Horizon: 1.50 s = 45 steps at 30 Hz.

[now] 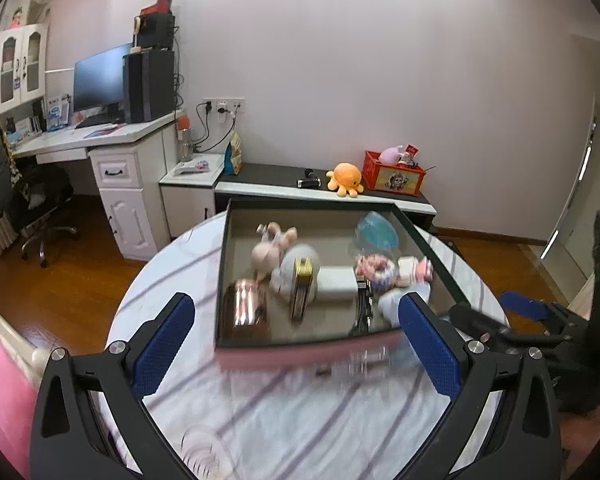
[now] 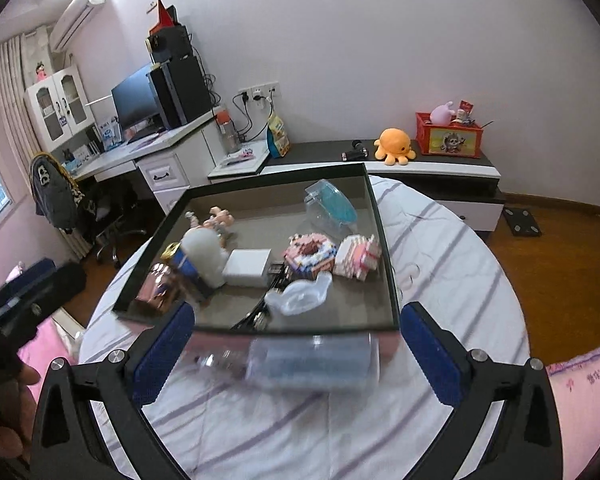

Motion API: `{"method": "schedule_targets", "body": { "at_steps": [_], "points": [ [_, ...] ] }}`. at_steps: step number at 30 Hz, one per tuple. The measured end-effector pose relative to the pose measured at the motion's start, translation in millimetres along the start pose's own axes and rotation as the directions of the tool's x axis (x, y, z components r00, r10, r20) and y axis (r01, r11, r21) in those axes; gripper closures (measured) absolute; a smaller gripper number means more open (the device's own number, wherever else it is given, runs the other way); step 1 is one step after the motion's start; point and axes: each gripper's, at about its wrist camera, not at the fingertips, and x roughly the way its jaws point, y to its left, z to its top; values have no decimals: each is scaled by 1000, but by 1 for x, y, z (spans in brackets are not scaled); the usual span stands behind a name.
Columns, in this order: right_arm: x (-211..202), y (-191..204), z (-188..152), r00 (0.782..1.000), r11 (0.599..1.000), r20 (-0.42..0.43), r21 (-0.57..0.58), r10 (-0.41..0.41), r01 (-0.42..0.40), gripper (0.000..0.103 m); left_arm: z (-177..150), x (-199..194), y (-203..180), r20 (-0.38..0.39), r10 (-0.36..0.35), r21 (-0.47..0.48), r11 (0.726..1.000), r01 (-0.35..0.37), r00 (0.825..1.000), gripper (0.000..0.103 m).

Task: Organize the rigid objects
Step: 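Lift both open tools up and away from the pink box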

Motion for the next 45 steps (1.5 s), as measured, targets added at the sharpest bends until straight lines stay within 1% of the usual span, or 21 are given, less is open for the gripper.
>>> {"method": "schedule_targets", "body": {
  "at_steps": [5, 9, 14, 15, 19, 22, 25, 28, 29, 31, 32, 34, 38, 42, 43, 45],
  "points": [
    [-31, 4, -20, 999, 999, 24, 32, -32, 31, 0, -23, -24, 9, -4, 3, 10, 1000, -3, 1000, 0],
    [-46, 5, -33, 996, 995, 28, 58, -82, 80, 0, -34, -30, 19, -15, -32, 2, 999, 32, 999, 0],
    [-48, 20, -39, 991, 991, 20, 37, -131, 131, 0, -41, -29, 35, -39, -81, -22, 997, 80, 996, 0],
    [-47, 23, -40, 991, 990, 18, 38, -136, 135, 0, -40, -29, 39, -41, -84, -15, 996, 83, 996, 0],
    [-42, 33, -40, 989, 987, 16, 59, -148, 147, 0, -35, -30, 45, -56, -54, 8, 998, 54, 997, 0],
    [-40, 40, -41, 989, 987, 28, 76, -142, 140, 0, -29, -35, 49, -47, -20, 20, 1000, 21, 999, 0],
    [-40, 50, -42, 989, 989, 48, 53, -139, 137, 0, -28, -42, 49, -28, 15, 27, 1000, -15, 999, 0],
    [-45, 55, -47, 991, 993, 54, 20, -119, 118, 0, -32, -46, 45, -22, 32, 3, 999, -32, 999, 0],
    [-46, 54, -48, 992, 994, 54, 12, -113, 112, 0, -34, -45, 41, -31, 35, -4, 999, -35, 999, 0],
    [-50, 49, -49, 993, 995, 50, -11, -103, 103, 0, -36, -46, 34, -19, 44, -7, 999, -44, 999, 0],
    [-51, 46, -50, 993, 994, 50, -22, -102, 103, 0, -37, -45, 28, -14, 60, -9, 998, -60, 998, 0],
    [-51, 36, -49, 994, 995, 49, -31, -93, 94, 0, -39, -41, 19, -16, 66, -18, 998, -67, 998, 0],
    [-45, 16, -43, 997, 998, 49, -29, -61, 63, 0, -43, -24, -3, -33, 116, -19, 993, -117, 993, 0],
    [-39, 4, -34, 997, 998, 59, -31, -47, 49, 0, -43, -11, -14, -59, 147, -5, 989, -148, 987, 0],
    [-37, 3, -32, 998, 999, 55, -32, -36, 38, 0, -43, -9, -15, -62, 154, -3, 988, -155, 986, 0],
    [-32, 3, -31, 998, 998, 47, -50, -39, 42, 0, -43, -7, -15, -68, 162, -12, 987, -163, 984, 0]
  ]
}}
